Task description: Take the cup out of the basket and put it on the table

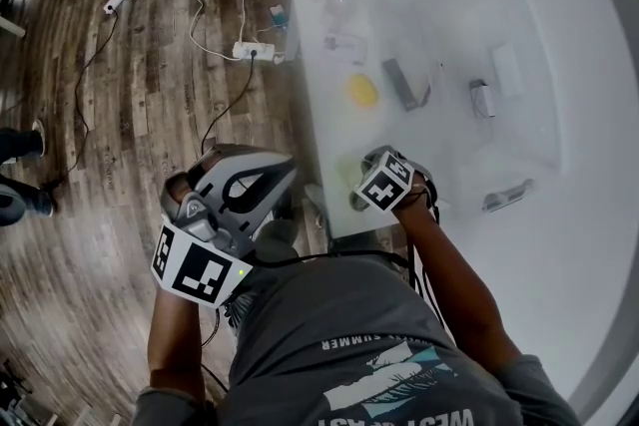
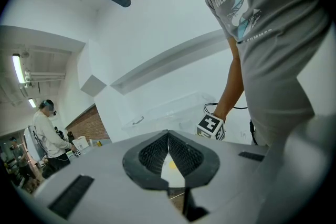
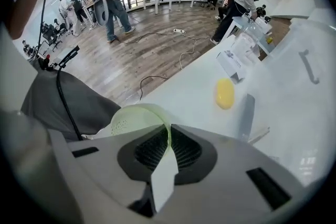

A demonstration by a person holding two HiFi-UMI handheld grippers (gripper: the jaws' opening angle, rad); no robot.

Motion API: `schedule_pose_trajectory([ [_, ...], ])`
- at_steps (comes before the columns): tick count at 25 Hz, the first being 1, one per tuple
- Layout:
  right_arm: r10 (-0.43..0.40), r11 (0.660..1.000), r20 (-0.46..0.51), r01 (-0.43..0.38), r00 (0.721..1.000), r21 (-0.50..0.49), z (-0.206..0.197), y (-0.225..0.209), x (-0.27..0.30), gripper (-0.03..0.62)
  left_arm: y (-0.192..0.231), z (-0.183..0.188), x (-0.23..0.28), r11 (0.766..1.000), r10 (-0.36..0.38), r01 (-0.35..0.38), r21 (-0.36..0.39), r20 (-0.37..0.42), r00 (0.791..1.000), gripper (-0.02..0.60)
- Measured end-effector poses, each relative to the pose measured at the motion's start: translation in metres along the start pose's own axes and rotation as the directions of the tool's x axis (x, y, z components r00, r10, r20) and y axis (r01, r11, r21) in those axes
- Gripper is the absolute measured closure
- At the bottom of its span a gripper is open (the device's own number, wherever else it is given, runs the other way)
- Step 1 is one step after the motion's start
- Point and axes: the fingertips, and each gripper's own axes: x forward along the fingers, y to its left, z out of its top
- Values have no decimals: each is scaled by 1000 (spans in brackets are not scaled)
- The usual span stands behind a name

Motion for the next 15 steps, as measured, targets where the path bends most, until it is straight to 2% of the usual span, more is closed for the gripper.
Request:
schedule_pose_trajectory([
  [15,-62,997,73,58,995,56,9,-7,-21,540,-8,7,-1,999,-27,27,18,14,1000,571],
])
